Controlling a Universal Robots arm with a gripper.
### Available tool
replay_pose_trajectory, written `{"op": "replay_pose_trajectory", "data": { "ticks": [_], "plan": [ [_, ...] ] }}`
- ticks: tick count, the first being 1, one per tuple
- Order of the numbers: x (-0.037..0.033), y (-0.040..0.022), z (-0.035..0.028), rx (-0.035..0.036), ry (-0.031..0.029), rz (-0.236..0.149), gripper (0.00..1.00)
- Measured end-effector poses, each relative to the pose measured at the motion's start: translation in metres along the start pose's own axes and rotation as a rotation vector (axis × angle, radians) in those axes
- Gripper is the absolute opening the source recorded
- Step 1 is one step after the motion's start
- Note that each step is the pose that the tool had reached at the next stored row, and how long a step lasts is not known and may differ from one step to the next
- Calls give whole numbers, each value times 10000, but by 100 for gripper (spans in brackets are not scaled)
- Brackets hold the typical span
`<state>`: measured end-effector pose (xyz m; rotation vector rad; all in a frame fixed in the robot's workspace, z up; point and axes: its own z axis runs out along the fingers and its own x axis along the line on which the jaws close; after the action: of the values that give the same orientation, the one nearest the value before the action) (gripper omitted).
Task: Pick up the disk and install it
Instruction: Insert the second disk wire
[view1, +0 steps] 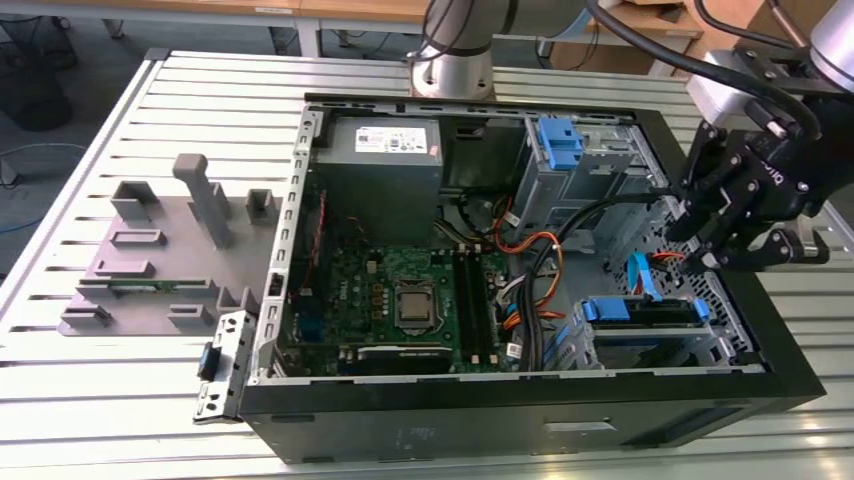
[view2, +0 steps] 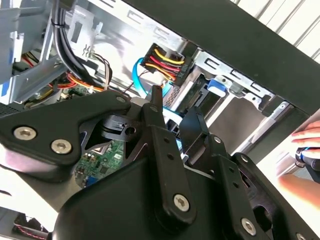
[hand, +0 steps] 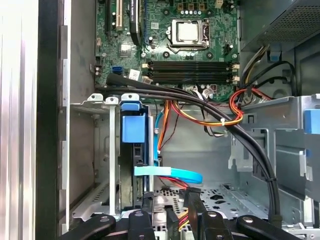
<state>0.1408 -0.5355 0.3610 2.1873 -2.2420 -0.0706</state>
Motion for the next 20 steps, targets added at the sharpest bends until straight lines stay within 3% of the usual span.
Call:
{"op": "replay_pose_trajectory", "data": {
  "ticks": [15, 20],
  "plan": [
    [22, -183, 81, -143, 3, 4, 41],
    [21, -219, 92, -156, 2, 5, 41]
  ]
}}
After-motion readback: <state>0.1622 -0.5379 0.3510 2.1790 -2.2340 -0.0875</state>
